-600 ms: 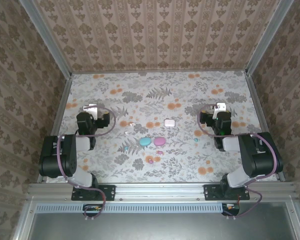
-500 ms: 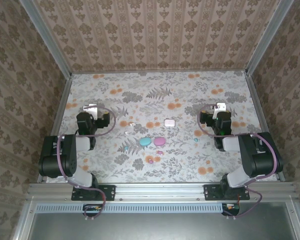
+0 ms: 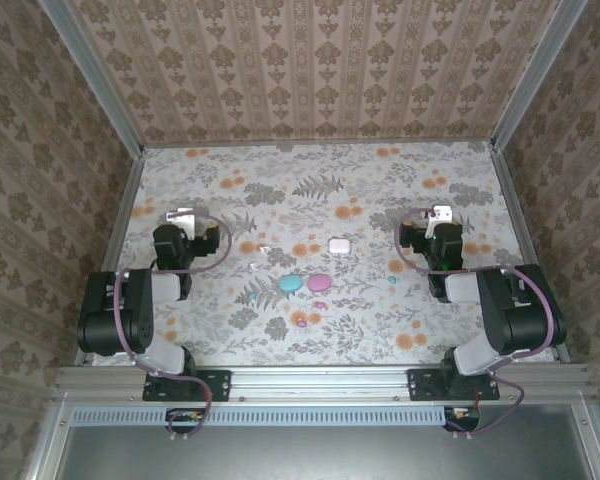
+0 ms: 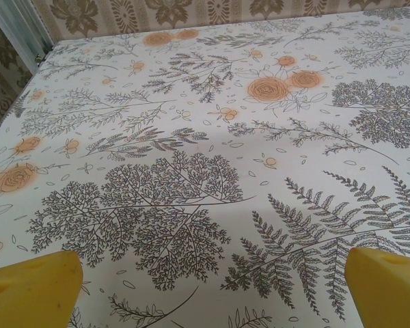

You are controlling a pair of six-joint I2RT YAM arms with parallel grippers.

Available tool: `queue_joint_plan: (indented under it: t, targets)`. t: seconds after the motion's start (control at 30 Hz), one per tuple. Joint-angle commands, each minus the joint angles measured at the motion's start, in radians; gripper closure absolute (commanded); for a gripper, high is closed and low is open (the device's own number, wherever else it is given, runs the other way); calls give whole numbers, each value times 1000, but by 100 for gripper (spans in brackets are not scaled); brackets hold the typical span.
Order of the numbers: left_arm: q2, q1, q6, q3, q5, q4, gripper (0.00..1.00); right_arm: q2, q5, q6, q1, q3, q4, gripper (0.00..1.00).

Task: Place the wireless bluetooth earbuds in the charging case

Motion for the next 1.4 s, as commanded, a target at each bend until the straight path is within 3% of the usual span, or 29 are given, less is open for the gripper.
queue_joint_plan:
  t: [0.0,0.23,0.33,0.5,0.67,0.93,1.0,1.23,1.37]
  targets:
    - [2,-1,-1,2,-8,18,0,0,-45,-1,-5,16,22,0]
    - [-66,-11,9,-21,-17,6,0,-61,-118,-29,-6,50,-88,0]
    - [-174,-2,-35,28,-32,-199,0,-148,-161,-20,-5,174,-405,0]
    - [-305,4,-106,75,-12,-359,0,-197,-515,-114,4,361,-767,4]
    - [-366,5,-236,122,-30,-446,0,-201,-659,-184,77,450,-918,10]
    - [-462,14,-466,115,-60,-530,0,-163,-606,-460,219,459,-1042,24]
    - [-481,26,-530,119,-27,-564,0,-118,-539,-407,241,497,-1048,28]
    - [-392,6,-557,188,312,-636,2,162,-575,-14,240,832,-1331,35]
    - [-325,-79,-531,234,352,-720,5,253,-576,197,240,887,-1372,40]
